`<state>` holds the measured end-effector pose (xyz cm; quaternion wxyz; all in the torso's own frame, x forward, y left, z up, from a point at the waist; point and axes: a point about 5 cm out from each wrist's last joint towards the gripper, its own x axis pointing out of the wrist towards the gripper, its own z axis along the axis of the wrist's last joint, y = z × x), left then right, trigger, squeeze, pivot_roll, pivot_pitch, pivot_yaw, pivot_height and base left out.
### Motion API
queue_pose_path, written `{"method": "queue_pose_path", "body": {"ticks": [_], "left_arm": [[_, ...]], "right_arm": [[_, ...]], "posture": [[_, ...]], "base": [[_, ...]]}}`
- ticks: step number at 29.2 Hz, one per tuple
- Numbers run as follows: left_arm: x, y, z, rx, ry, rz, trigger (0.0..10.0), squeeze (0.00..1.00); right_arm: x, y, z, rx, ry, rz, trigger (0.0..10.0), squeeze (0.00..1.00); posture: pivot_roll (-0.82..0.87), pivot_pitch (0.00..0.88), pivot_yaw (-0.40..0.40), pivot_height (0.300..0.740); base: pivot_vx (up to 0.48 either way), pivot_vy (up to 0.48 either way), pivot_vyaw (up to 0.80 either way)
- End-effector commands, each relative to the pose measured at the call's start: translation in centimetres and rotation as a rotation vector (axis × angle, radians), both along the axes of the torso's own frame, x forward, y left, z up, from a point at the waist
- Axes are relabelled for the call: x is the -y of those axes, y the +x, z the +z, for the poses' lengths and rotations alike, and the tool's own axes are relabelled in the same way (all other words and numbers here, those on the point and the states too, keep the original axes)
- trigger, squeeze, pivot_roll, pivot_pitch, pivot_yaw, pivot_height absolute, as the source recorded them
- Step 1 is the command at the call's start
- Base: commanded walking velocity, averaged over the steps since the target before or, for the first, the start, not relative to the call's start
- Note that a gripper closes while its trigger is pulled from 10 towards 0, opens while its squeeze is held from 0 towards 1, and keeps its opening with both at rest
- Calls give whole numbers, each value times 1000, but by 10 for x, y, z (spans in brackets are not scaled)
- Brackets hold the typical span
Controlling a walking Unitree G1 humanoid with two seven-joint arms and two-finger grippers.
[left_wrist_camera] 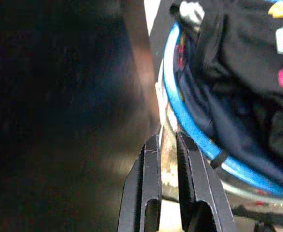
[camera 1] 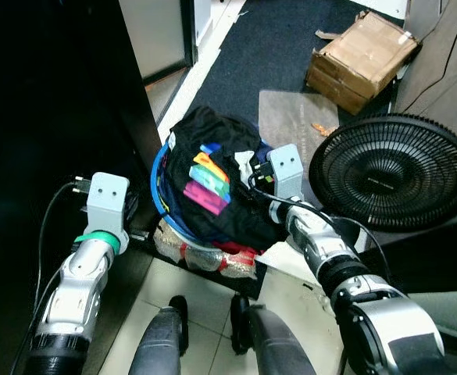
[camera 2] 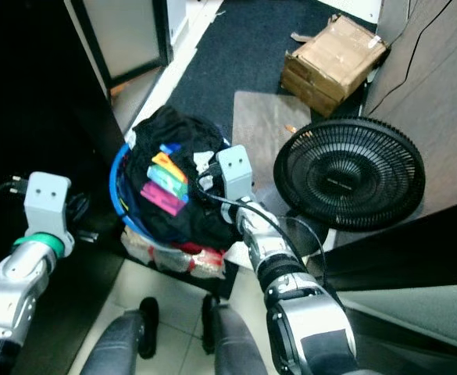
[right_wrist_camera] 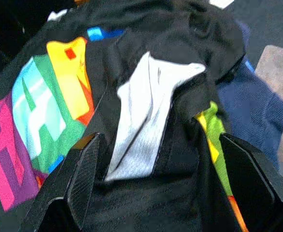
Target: Clothes washing
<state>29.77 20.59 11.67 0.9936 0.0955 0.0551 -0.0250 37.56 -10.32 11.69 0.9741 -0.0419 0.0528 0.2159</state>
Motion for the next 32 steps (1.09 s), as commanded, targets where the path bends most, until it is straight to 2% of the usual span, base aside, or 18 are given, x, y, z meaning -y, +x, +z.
{"method": "queue_pose_path", "body": {"ticks": [1, 4, 7, 10, 11, 14, 17, 18, 19, 20, 23, 25, 30, 32], "left_arm": [[-14, -13, -8, -49, 18, 50, 10000, 0], [-16, -15, -8, -51, 21, 57, 10000, 0], [-23, -26, -8, -61, 32, 81, 10000, 0], [-26, -30, -8, -66, 37, 93, 10000, 0], [-27, -32, -7, -69, 37, 98, 10000, 0], [-28, -34, -7, -72, 37, 106, 10000, 0], [-28, -34, -7, -72, 37, 106, 10000, 0], [-28, -35, -7, -73, 37, 107, 10000, 0], [-28, -35, -7, -73, 37, 107, 10000, 0], [-28, -35, -6, -72, 36, 110, 10000, 0], [-29, -35, -5, -71, 36, 114, 10000, 0], [-30, -35, -3, -70, 35, 121, 10000, 0], [-30, -36, -3, -74, 34, 124, 10000, 0], [-30, -36, -2, -76, 35, 126, 10000, 0]], "right_arm": [[-1, -4, -11, -45, -16, 18, 10000, 1000], [-2, -5, -12, -49, -19, 23, 10000, 1000], [-5, -6, -13, -62, -19, 57, 10000, 1000], [-9, -6, -12, -61, -19, 90, 10000, 1000], [-12, -6, -10, -56, -11, 111, 10000, 0], [-18, -6, -6, -50, -3, 161, 10000, 0], [-18, -6, -6, -50, -3, 161, 10000, 0], [-21, -6, -7, -57, -6, 183, 4314, 0], [-21, -6, -7, -57, -6, 183, 4314, 0], [-22, -8, -10, -86, 2, 204, 0, 0], [-21, -9, -14, -126, 18, 204, 0, 0], [-17, -12, -23, -189, 55, 188, 0, 0], [-12, -15, -30, -245, 105, 171, 0, 0], [-11, -18, -34, -287, 162, 168, 0, 0]], "posture": [[127, 406, 21, 740], [127, 406, 21, 740], [150, 424, 16, 740], [152, 427, 15, 740], [156, 429, 14, 740], [156, 428, 16, 740], [156, 428, 16, 740], [156, 427, 16, 740], [156, 427, 16, 740], [152, 428, 17, 740], [152, 428, 17, 740], [144, 430, 21, 740], [143, 429, 22, 740], [143, 429, 25, 740]], "base": [[0, 0, 0], [0, 0, 0], [0, 0, 0], [0, 0, 0], [0, 0, 0], [0, 0, 0], [0, 0, 0], [0, 0, 0], [0, 0, 0], [0, 0, 0], [0, 0, 0], [0, 0, 0], [0, 0, 0], [0, 0, 0]]}}
